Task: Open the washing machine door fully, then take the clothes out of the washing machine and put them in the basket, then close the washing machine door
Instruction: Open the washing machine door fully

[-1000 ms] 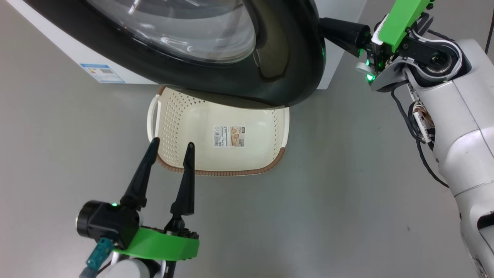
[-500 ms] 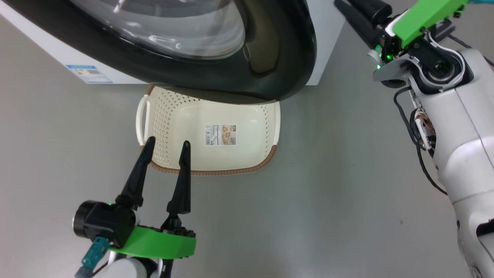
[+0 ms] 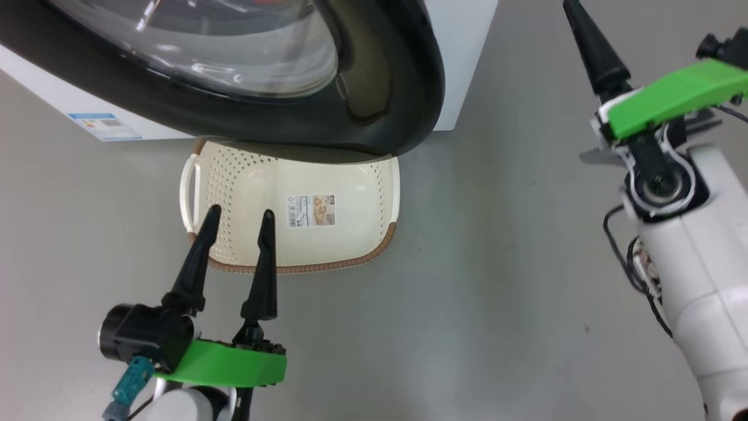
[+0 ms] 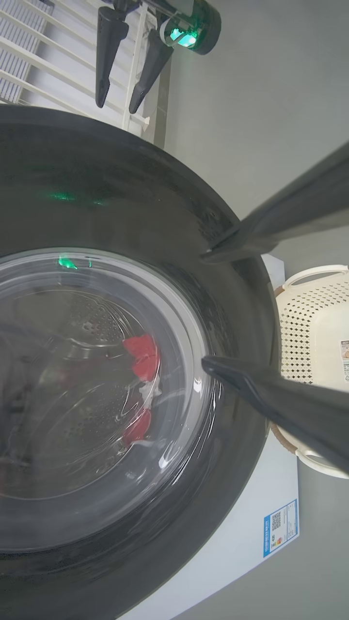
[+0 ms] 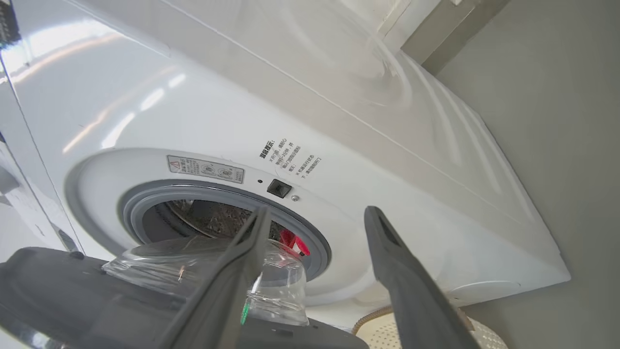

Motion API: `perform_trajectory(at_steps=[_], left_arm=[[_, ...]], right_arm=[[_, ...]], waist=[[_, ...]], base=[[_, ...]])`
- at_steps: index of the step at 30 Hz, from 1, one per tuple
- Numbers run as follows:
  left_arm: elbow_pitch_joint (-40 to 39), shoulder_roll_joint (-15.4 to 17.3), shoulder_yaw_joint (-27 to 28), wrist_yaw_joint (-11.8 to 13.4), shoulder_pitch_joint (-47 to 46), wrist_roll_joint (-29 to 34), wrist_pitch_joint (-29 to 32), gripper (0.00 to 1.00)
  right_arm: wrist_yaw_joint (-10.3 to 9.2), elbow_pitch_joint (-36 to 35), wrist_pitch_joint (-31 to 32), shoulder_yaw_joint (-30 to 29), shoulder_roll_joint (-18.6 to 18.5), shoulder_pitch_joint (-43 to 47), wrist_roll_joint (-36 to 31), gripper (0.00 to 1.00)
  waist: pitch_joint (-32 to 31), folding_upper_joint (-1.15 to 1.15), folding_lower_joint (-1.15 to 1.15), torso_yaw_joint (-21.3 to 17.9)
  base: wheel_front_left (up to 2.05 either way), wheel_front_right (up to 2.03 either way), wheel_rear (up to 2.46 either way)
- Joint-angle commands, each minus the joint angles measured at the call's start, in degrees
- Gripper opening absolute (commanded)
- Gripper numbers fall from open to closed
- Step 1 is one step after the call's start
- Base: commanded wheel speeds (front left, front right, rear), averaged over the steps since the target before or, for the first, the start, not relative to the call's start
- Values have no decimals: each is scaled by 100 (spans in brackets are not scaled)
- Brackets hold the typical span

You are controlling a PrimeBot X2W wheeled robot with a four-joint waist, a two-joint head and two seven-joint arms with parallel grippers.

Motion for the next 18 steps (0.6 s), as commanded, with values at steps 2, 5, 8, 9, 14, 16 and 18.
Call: perform_trajectory(at_steps=[2, 5, 8, 9, 14, 16, 18], left_arm=[[-135, 69, 199, 12, -14, 15, -44, 100], [-157, 69, 220, 16, 5, 14, -44, 100], [-168, 69, 226, 19, 40, 30, -44, 100], [-169, 69, 228, 20, 54, 36, -44, 100], [-185, 69, 238, 24, 108, 58, -44, 100], [-195, 69, 246, 29, 123, 61, -44, 100], [-200, 69, 256, 37, 136, 66, -44, 100]], right_arm=[[30, -280, -298, 192, 19, 195, -208, 100], [30, -509, -901, 577, -125, 443, -643, 100], [30, -608, -1474, 984, -301, 683, -1124, 100], [30, -625, -1587, 1088, -362, 752, -1322, 100], [30, -902, -1706, 513, -331, 1227, -2531, 100], [30, -1141, -1707, 26, -100, 1561, -2975, 100], [30, -1405, -1708, -266, 71, 1870, -3445, 100]], waist=[[-19, 0, 0, -46], [-59, 0, 0, -93], [-108, 0, 0, -126], [-127, 0, 0, -136], [-188, 0, 0, -154], [-208, 0, 0, -153], [-220, 0, 0, -157]], base=[[0, 0, 0], [0, 0, 0], [0, 0, 0], [0, 0, 0], [0, 0, 0], [0, 0, 0], [0, 0, 0]])
